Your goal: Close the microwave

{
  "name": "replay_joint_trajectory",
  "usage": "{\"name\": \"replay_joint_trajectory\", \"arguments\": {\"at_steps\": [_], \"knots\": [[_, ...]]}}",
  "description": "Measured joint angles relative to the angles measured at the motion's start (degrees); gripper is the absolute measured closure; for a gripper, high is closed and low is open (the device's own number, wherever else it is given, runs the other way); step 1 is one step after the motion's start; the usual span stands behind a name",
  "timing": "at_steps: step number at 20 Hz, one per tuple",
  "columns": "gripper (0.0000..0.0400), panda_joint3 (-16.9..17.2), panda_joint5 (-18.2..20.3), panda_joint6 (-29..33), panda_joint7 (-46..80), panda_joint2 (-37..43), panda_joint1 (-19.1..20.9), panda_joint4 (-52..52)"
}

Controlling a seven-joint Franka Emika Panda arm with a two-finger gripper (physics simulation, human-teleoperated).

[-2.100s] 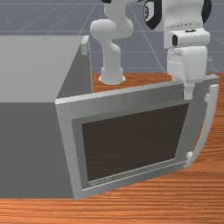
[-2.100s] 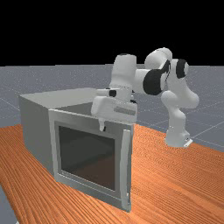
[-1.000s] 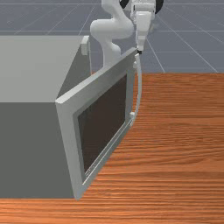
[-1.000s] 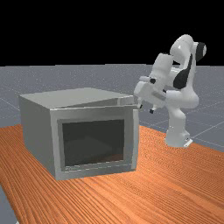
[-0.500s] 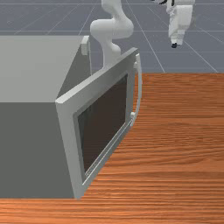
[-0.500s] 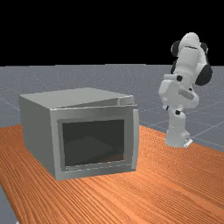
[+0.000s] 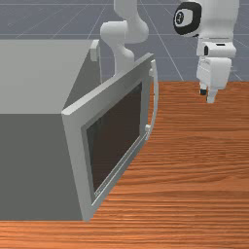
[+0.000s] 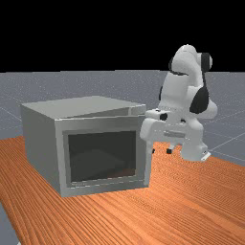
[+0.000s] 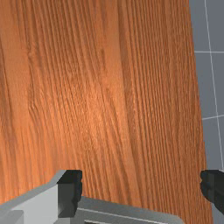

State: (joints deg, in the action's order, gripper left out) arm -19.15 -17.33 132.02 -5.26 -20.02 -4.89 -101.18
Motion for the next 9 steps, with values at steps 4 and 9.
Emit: {"name": "replay_joint_trajectory", "arguments": {"at_steps": [4,9], "knots": [[0.0000,0.4,-4.3,17.5,-2.6,0.8,2.2,-11.3],[0.0000,-5.3,20.8,11.7,-65.9,5.4,23.1,-14.1]]}}
